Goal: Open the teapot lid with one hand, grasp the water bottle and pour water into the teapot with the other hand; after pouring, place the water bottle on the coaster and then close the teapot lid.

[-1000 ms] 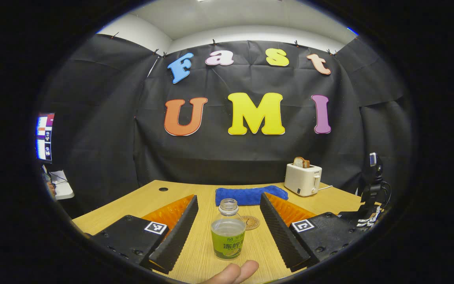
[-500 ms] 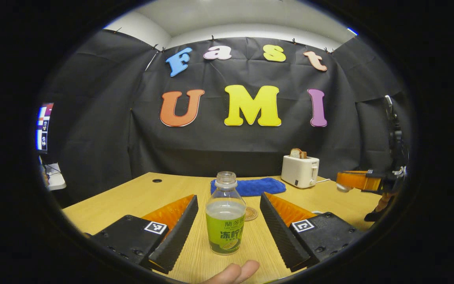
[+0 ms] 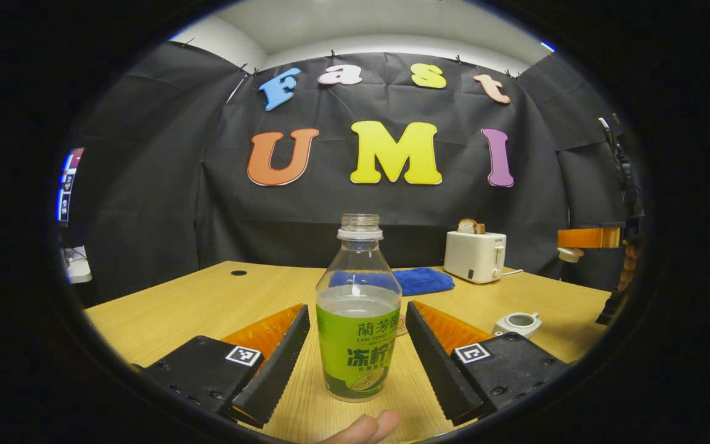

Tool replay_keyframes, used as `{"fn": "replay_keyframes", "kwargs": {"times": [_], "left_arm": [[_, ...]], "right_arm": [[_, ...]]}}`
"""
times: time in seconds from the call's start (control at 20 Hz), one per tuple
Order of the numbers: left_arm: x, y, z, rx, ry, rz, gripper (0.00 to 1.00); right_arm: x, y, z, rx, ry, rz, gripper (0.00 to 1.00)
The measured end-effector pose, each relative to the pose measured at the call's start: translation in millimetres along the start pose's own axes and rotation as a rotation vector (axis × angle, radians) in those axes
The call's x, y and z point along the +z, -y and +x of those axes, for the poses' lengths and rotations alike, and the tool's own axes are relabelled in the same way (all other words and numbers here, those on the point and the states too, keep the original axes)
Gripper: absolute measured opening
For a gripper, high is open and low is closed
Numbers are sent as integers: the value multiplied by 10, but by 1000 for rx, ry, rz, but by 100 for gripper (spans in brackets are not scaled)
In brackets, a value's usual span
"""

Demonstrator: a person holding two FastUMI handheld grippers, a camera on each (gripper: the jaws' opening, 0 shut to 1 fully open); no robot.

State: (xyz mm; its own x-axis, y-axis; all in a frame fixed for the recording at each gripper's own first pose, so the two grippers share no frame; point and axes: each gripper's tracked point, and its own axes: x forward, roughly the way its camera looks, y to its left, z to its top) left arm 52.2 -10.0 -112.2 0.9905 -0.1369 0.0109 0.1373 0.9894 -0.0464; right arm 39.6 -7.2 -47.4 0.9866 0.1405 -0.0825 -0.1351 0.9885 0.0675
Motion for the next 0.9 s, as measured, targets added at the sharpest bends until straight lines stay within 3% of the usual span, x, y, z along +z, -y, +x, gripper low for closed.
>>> {"fn": "replay_keyframes", "kwargs": {"times": [0.1, 0.15, 0.4, 0.75, 0.9], "left_arm": [[-7, 76, 6, -34, 6, 2, 90], [-4, 68, 26, -35, 12, 1, 82], [76, 64, -38, -5, -33, 59, 78], [334, 384, -61, -16, -89, 385, 77], [281, 594, -19, -56, -121, 520, 77]], "right_arm": [[25, 23, -10, -7, 5, -2, 0], [34, 33, -28, -10, 9, -5, 0], [137, 94, -94, -23, 30, -18, 0], [172, 292, -142, -62, 22, -25, 0], [209, 365, -164, -67, 22, -10, 0]]}}
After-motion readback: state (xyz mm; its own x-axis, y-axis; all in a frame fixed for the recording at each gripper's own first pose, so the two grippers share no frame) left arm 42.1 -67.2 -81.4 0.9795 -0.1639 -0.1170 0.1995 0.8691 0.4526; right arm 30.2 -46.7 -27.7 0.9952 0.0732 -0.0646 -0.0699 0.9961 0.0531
